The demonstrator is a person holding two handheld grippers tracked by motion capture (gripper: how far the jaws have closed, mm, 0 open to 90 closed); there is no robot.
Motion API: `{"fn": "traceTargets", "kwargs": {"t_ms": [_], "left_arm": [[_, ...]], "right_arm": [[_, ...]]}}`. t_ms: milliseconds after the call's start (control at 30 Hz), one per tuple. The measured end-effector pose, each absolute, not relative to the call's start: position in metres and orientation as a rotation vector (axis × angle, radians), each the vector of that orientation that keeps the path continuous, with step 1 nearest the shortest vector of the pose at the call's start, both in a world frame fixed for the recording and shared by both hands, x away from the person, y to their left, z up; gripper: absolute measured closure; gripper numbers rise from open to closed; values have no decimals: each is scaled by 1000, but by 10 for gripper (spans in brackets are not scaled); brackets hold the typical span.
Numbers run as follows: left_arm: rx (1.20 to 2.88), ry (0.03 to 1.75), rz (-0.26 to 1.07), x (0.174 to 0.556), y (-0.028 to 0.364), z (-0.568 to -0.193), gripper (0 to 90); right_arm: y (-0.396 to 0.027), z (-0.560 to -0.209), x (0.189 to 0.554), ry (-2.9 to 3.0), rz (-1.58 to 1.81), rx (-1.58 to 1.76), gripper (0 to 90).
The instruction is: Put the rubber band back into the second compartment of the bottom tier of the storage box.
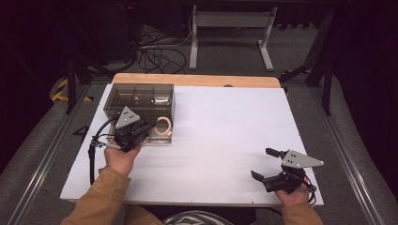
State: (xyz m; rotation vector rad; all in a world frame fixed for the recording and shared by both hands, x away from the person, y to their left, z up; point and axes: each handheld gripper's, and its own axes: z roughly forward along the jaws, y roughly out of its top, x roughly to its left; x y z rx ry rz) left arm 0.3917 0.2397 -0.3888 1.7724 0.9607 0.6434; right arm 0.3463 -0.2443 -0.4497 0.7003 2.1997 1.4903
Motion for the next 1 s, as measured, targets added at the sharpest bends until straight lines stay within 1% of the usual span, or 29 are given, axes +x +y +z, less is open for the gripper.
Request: {"fn": "traceTargets", "kwargs": {"t_ms": [300,567,1000], "left_arm": [[1783,987,677,394,252,-395,855],[1787,1020,741,402,270,-411,852],[1790,1110,748,414,290,-427,851]], "right_arm": [[-245,-450,346,2200,1490,700,18],[-245,-450,346,2198,1489,700,17],[-244,-450,346,2202,1487,698,17]]}}
